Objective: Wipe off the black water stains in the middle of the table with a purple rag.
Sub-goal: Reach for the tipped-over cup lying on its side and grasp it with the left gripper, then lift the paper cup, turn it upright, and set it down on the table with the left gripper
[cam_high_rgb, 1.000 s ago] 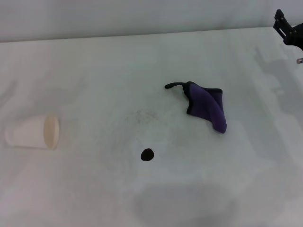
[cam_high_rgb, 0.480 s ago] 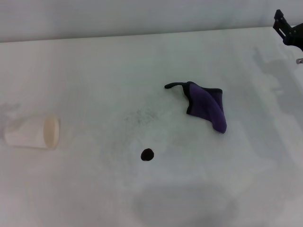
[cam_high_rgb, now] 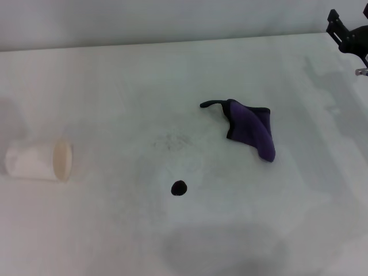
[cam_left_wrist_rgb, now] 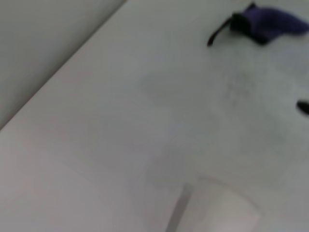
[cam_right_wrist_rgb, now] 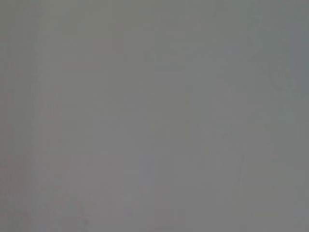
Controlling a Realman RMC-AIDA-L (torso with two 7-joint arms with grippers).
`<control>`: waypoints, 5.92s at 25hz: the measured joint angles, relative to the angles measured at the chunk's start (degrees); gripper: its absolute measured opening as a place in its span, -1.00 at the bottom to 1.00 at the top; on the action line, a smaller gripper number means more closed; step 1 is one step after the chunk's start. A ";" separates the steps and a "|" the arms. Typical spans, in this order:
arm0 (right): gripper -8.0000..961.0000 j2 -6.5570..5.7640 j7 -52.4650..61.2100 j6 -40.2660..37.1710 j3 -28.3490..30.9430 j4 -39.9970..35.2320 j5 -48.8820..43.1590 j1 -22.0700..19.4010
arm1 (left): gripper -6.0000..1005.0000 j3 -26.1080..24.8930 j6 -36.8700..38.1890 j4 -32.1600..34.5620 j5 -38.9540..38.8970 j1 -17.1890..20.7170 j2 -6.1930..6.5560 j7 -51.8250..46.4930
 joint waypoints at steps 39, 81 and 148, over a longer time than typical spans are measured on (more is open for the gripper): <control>0.69 0.00 2.35 -0.08 -0.20 -0.12 -0.45 -0.43 | 0.77 19.67 20.50 -3.00 19.92 -0.44 -14.12 10.24; 0.69 -0.60 1.89 -0.10 -0.16 0.04 -0.44 -1.02 | 0.54 19.35 52.78 -7.01 -33.76 15.61 -14.15 12.60; 0.69 -0.59 1.85 0.51 -4.37 0.59 -0.53 -0.67 | 0.77 19.82 46.90 -63.66 -111.36 9.07 -15.83 65.75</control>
